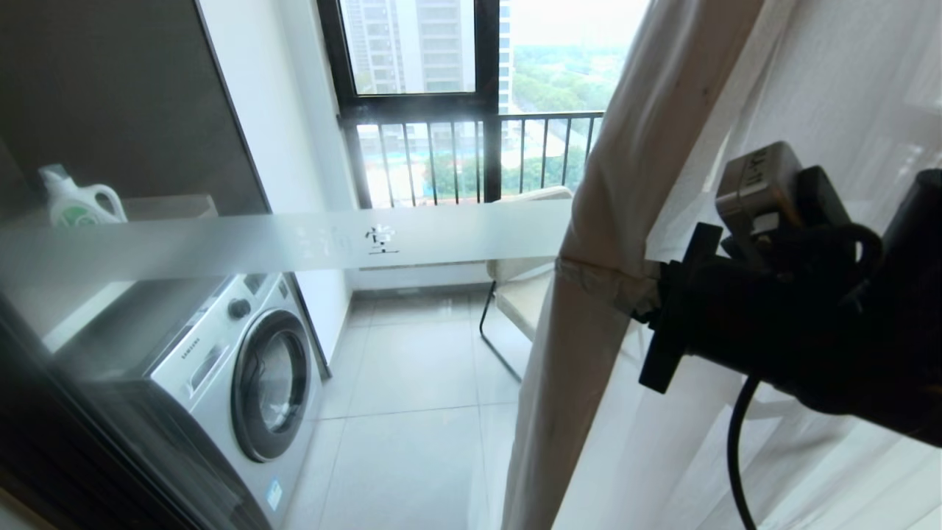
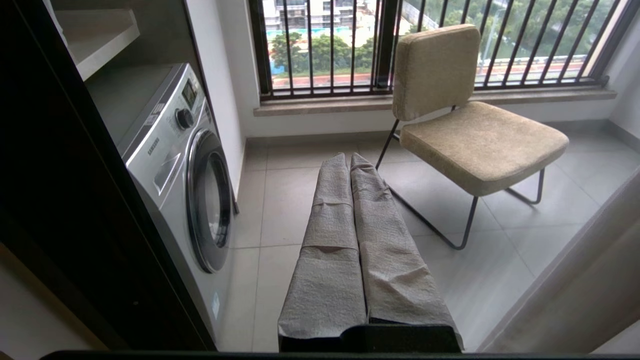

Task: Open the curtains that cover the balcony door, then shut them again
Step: Close the inner curtains on both sides

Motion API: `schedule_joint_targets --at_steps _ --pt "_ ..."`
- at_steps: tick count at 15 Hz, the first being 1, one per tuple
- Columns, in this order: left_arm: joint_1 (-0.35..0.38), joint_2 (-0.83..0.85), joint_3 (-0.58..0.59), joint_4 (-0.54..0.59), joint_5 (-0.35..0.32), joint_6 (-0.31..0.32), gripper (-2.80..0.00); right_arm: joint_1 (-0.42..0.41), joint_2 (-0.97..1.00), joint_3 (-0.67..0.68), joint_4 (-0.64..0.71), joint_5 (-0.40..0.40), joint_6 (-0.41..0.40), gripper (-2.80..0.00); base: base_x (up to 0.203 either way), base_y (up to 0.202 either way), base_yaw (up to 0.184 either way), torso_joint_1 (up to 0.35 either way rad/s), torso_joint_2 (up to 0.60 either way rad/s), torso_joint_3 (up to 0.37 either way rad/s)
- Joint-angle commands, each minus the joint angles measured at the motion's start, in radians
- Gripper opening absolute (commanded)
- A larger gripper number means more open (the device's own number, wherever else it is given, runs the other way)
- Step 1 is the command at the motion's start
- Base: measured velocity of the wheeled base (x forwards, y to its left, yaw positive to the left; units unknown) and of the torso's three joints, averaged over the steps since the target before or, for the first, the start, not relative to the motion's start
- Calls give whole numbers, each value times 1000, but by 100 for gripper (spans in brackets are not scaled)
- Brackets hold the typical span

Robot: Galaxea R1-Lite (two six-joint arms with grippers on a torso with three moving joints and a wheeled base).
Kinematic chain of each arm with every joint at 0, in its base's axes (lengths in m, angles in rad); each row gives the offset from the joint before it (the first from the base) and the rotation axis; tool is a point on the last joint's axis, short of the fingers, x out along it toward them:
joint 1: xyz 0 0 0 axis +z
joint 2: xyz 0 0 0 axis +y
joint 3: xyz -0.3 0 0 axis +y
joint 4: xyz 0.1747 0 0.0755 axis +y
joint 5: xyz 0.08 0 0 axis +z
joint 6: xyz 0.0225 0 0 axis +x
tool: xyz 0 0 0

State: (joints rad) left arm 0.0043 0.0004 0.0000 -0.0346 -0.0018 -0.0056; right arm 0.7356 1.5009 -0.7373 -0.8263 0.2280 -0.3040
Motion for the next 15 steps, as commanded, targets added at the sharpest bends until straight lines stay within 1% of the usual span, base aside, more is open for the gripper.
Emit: schedule_joint_targets --at_steps 1,4,6,7,10,13,14,15 --pt "0 0 0 -1 0 -1 -280 11 45 -8 -11 1 -3 -280 0 0 0 0 0 0" --pt "0 0 0 -1 0 -1 -280 33 64 -16 -18 -24 -3 -280 0 0 0 0 0 0" --pt "0 0 0 -1 0 -1 -280 34 62 -15 -34 -41 -2 -280 0 0 0 0 0 0" --pt "0 0 0 -1 0 -1 -280 34 59 -15 -39 -64 0 -280 0 0 0 0 0 0" --pt "0 0 0 -1 0 -1 -280 32 34 -18 -48 -200 5 -280 0 0 0 0 0 0" --pt "0 0 0 -1 0 -1 -280 21 -5 -34 -45 -394 8 -280 0 0 0 0 0 0" --pt "0 0 0 -1 0 -1 -280 3 -24 -42 -40 -462 9 -280 0 0 0 0 0 0" --pt "0 0 0 -1 0 -1 -280 -27 -40 -48 -34 -489 9 -280 0 0 0 0 0 0"
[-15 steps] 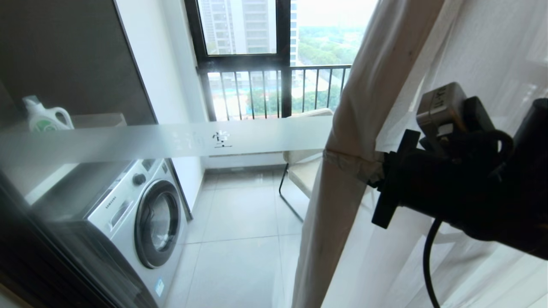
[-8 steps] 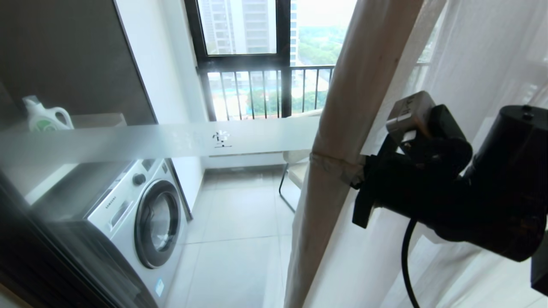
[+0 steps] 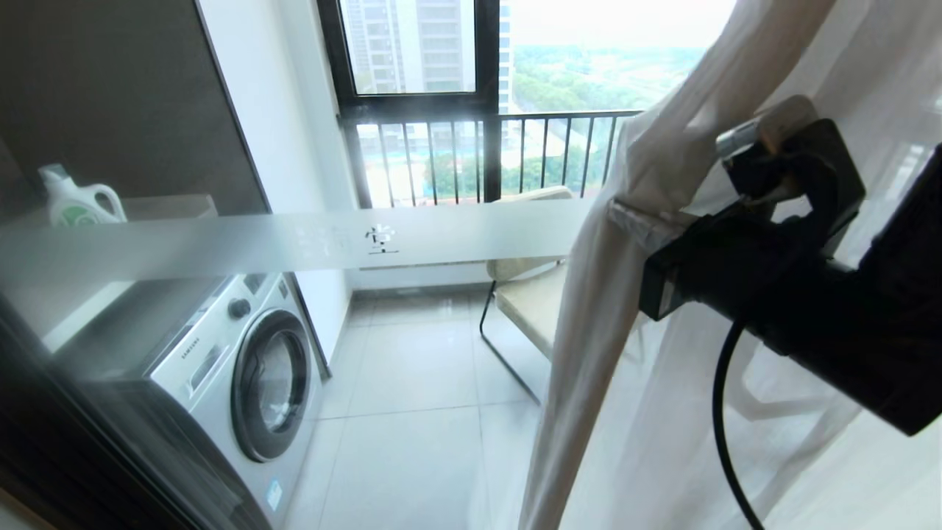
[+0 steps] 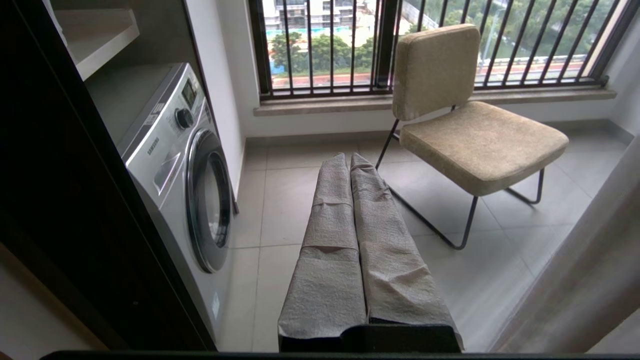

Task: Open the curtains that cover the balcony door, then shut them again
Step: Close the inner curtains on both sides

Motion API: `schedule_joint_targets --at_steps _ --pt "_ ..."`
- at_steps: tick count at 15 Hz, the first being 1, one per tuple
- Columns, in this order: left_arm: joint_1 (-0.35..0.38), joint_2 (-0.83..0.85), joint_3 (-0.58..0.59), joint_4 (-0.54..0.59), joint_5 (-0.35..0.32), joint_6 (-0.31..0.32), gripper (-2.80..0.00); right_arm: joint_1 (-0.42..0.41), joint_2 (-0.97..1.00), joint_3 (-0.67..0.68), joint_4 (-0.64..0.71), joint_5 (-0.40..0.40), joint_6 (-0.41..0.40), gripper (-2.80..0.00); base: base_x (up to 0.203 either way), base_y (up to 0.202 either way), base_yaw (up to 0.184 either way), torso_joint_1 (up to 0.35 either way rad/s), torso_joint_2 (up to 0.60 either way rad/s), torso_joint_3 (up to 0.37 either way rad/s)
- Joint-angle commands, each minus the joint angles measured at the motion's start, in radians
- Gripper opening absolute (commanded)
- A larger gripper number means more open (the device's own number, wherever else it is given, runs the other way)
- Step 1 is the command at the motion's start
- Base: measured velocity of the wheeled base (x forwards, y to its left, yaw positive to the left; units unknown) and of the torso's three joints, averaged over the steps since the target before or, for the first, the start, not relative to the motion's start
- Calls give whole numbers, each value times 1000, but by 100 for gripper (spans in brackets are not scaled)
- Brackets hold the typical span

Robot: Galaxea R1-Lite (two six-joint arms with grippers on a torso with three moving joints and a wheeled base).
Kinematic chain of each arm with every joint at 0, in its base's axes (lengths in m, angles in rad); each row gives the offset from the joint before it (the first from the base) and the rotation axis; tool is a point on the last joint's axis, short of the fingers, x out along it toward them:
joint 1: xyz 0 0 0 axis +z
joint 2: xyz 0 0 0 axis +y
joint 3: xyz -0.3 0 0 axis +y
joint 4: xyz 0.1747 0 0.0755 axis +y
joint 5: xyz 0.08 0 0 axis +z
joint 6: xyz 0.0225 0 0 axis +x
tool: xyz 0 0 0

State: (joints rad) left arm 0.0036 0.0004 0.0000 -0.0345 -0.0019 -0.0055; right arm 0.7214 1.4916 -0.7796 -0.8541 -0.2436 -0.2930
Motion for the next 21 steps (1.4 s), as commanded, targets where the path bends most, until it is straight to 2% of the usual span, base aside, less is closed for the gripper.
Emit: schedule_joint_targets --at_steps 1,3,5,11,12,17,21 --pt "1 0 0 -1 0 -1 -280 -66 -49 -7 -3 -24 -3 -280 0 0 0 0 0 0" --pt "1 0 0 -1 0 -1 -280 -193 -94 -3 2 -27 -3 -280 0 0 0 0 0 0" --pt "1 0 0 -1 0 -1 -280 -280 -157 16 26 -24 0 -280 0 0 0 0 0 0" --pt "1 0 0 -1 0 -1 -280 -295 -203 63 58 -25 18 -280 0 0 0 0 0 0" --pt "1 0 0 -1 0 -1 -280 -295 -206 63 60 -25 18 0 0 0 0 0 0 0" --pt "1 0 0 -1 0 -1 -280 -292 -303 156 62 -15 20 0 0 0 0 0 0 0" --pt "1 0 0 -1 0 -1 -280 -292 -533 298 141 -5 19 0 0 0 0 0 0 0"
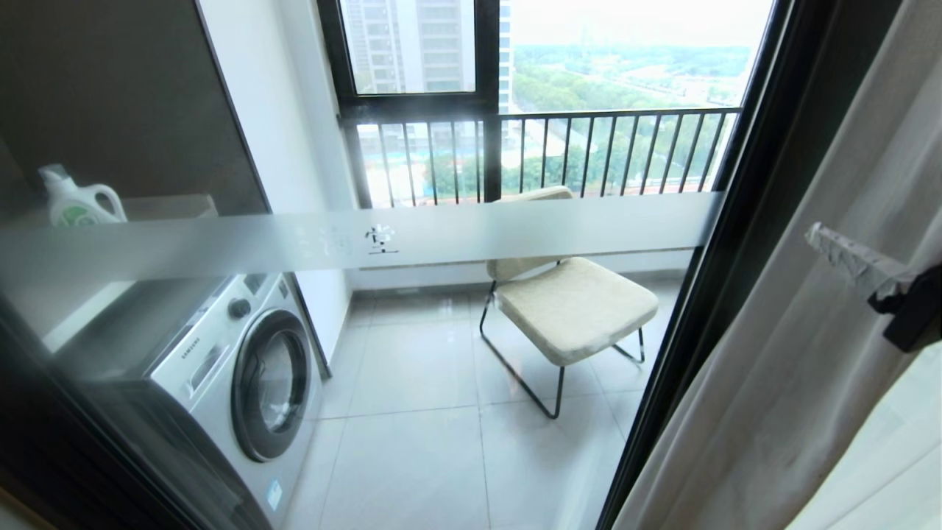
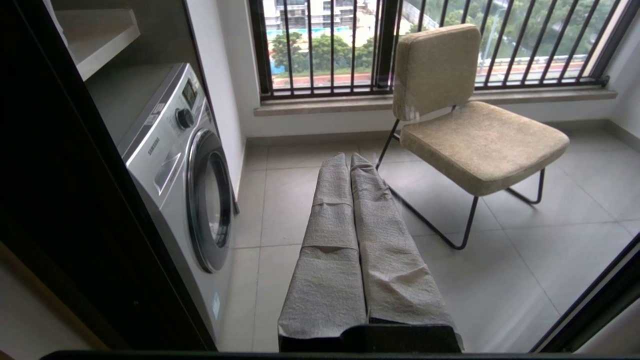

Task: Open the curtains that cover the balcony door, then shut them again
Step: Close the inner curtains on both sides

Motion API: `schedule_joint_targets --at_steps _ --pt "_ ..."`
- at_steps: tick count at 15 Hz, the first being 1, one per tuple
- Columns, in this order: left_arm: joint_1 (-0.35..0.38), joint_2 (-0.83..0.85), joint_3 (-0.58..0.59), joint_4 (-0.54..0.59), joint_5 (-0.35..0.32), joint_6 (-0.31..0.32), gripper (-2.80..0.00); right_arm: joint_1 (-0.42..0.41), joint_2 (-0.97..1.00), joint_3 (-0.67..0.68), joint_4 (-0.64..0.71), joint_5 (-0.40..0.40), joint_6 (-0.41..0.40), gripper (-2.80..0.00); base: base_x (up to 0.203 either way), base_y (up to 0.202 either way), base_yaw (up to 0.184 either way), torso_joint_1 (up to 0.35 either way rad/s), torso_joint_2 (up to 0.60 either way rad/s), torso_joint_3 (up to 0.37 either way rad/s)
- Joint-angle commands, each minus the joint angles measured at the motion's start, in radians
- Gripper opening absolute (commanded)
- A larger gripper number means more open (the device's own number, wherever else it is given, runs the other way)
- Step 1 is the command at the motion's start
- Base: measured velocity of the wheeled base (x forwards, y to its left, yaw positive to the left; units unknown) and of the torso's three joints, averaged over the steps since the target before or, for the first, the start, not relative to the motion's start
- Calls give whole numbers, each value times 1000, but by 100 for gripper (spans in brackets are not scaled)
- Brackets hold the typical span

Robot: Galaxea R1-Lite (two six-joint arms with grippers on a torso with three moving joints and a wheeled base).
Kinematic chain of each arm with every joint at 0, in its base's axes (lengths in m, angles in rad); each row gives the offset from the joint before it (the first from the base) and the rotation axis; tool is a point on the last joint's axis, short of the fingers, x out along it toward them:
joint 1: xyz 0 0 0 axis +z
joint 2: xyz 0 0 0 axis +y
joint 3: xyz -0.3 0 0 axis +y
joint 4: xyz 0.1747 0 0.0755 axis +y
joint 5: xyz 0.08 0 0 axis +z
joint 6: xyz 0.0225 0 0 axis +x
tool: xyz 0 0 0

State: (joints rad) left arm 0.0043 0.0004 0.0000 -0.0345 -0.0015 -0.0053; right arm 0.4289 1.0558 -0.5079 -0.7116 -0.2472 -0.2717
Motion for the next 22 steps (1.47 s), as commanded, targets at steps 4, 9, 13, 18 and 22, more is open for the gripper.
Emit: schedule_joint_targets --at_steps 4,9,13,18,22 --pt "0 0 0 -1 0 -1 -280 1 -398 134 184 0 -2 0 0 0 0 0 0 0" --pt "0 0 0 -1 0 -1 -280 -1 -695 186 393 0 -1 0 0 0 0 0 0 0" --pt "0 0 0 -1 0 -1 -280 -2 -780 266 385 -7 24 0 0 0 0 0 0 0" --pt "0 0 0 -1 0 -1 -280 -44 -776 284 382 13 46 -280 0 0 0 0 0 0" --pt "0 0 0 -1 0 -1 -280 -296 -760 284 404 169 80 -280 0 0 0 0 0 0"
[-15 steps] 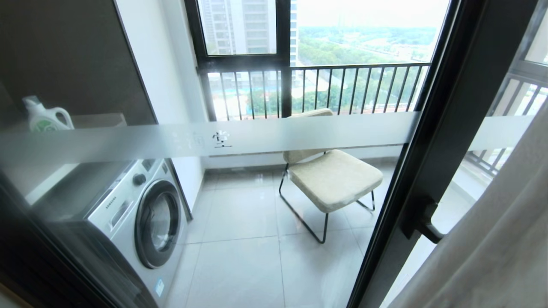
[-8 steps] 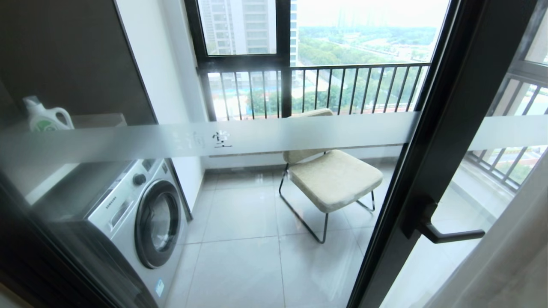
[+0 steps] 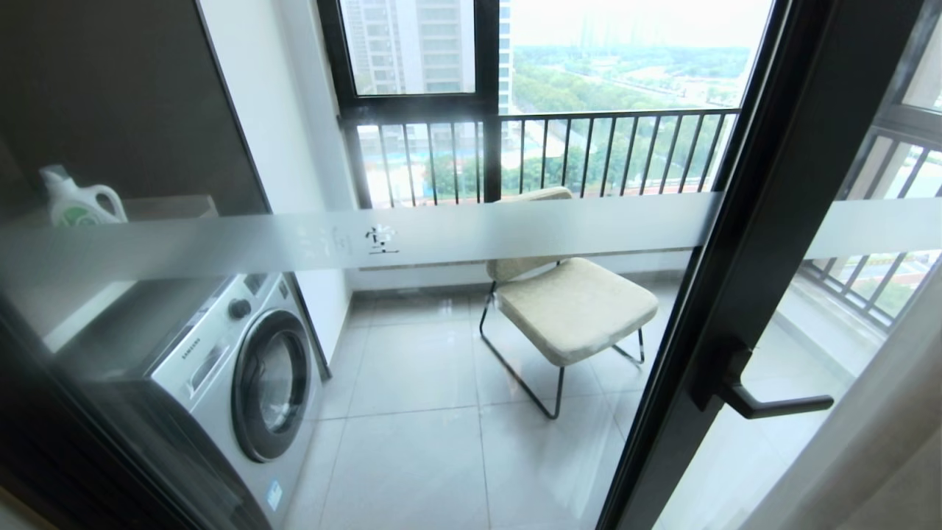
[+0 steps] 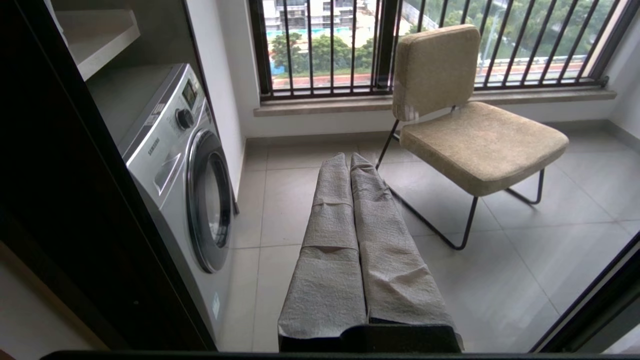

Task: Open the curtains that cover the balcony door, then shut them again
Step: Close the inner curtains on both sides

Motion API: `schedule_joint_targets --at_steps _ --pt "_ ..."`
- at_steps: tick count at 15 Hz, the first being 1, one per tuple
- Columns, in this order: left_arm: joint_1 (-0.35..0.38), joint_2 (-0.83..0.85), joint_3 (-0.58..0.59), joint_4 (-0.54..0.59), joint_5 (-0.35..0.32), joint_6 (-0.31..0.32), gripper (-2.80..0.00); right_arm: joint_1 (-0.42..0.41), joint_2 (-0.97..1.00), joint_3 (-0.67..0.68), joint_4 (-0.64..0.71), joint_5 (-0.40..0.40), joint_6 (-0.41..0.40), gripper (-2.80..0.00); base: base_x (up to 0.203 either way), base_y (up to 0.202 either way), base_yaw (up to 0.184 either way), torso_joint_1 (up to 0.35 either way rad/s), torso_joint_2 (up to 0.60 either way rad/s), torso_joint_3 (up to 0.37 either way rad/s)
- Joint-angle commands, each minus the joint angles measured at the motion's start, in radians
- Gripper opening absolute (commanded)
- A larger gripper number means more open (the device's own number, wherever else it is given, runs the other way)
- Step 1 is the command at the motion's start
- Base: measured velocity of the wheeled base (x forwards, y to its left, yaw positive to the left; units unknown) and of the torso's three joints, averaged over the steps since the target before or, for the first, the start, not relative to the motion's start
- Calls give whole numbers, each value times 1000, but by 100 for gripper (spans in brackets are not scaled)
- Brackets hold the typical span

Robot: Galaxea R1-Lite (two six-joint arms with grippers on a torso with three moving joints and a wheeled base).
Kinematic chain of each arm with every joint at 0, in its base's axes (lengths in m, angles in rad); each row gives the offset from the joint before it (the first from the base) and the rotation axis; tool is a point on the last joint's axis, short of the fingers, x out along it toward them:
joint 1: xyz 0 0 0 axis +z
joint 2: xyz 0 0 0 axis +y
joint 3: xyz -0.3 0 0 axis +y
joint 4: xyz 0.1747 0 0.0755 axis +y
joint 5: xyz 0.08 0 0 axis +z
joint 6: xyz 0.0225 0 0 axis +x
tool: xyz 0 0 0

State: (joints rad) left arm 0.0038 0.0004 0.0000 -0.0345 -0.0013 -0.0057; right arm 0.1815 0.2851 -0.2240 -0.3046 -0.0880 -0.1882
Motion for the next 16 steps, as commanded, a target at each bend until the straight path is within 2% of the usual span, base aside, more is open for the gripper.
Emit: schedule_joint_targets --at_steps 1,5,8,10,14,16 --pt "1 0 0 -1 0 0 -280 -91 2 4 15 45 8 -280 0 0 0 0 0 0" --pt "1 0 0 -1 0 0 -280 -96 -3 88 28 60 19 -280 0 0 0 0 0 0" --pt "1 0 0 -1 0 0 -280 -114 -9 207 2 33 30 -280 0 0 0 0 0 0" --pt "1 0 0 -1 0 0 -280 -161 -84 224 103 58 45 -280 0 0 0 0 0 0" --pt "1 0 0 -1 0 0 -280 -180 -282 223 286 91 50 -280 0 0 0 0 0 0" --pt "1 0 0 -1 0 0 -280 -181 -285 221 311 102 66 -280 0 0 0 0 0 0"
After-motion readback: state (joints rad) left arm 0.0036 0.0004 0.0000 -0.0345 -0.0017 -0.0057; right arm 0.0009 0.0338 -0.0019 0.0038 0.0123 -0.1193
